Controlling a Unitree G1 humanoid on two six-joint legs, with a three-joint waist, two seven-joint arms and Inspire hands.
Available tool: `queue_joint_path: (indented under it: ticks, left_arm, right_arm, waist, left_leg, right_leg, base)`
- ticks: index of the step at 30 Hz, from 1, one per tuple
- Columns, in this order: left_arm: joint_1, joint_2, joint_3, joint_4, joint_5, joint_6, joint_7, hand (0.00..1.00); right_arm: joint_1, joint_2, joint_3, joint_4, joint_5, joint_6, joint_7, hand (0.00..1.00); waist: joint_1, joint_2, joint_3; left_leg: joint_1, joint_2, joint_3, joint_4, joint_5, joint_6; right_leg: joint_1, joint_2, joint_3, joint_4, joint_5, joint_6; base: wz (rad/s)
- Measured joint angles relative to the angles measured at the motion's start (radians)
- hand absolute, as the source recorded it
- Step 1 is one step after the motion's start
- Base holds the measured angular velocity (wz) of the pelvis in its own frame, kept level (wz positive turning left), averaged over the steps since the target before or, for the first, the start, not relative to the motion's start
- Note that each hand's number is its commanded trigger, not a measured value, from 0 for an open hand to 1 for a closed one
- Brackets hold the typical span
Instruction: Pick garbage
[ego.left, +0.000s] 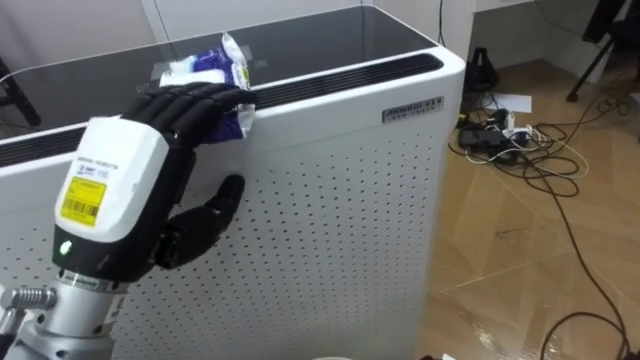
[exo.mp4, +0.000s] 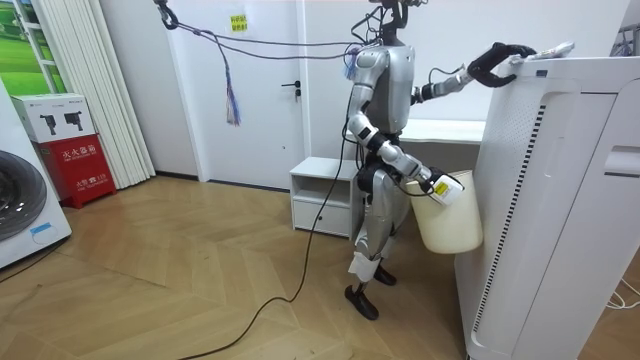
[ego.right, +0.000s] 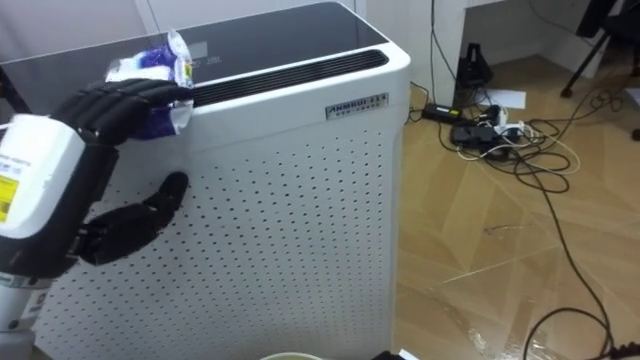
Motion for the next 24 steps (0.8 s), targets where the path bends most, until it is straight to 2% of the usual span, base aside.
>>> queue_joint_path:
  ticks: [5,14,17,24]
  left_arm:
    - [-0.014,0.0,0.028,0.001,0.0,0.018,-0.01,1.0]
    - [-0.014,0.0,0.071,0.0,-0.008,0.023,-0.02,1.0]
    - [-0.008,0.0,0.073,-0.002,-0.021,0.026,-0.02,1.0]
    - [0.002,0.0,0.077,-0.008,-0.075,0.036,-0.02,1.0]
  right_arm:
    - [0.0,0.001,-0.003,0.0,0.0,0.03,-0.016,1.0]
    - [0.0,0.0,-0.005,0.0,0.0,0.049,-0.044,1.0]
    - [0.0,0.0,-0.009,0.0,0.0,0.053,-0.044,1.0]
    - [0.0,0.001,-0.008,0.0,0.008,0.053,-0.044,1.0]
  waist:
    - [0.0,0.003,-0.0018]
    - [0.001,0.015,-0.0014]
    - [0.002,0.022,-0.0048]
    - [0.001,0.022,-0.0048]
  left_leg:
    - [0.006,0.0,0.009,-0.003,0.002,-0.002]
    - [0.027,0.0,0.012,-0.021,0.007,-0.006]
    - [0.03,0.0,0.012,-0.027,0.009,-0.008]
    - [0.033,0.001,0.011,-0.028,0.012,-0.011]
  right_leg:
    - [0.003,0.0,0.002,0.002,-0.002,-0.002]
    - [0.015,0.002,0.003,-0.001,-0.007,-0.007]
    - [0.014,0.003,0.003,0.0,-0.008,-0.008]
    - [0.017,0.003,0.002,-0.001,-0.009,-0.011]
  base:
    - [0.0]
    - [0.0]
    - [0.0]
    - [0.0]
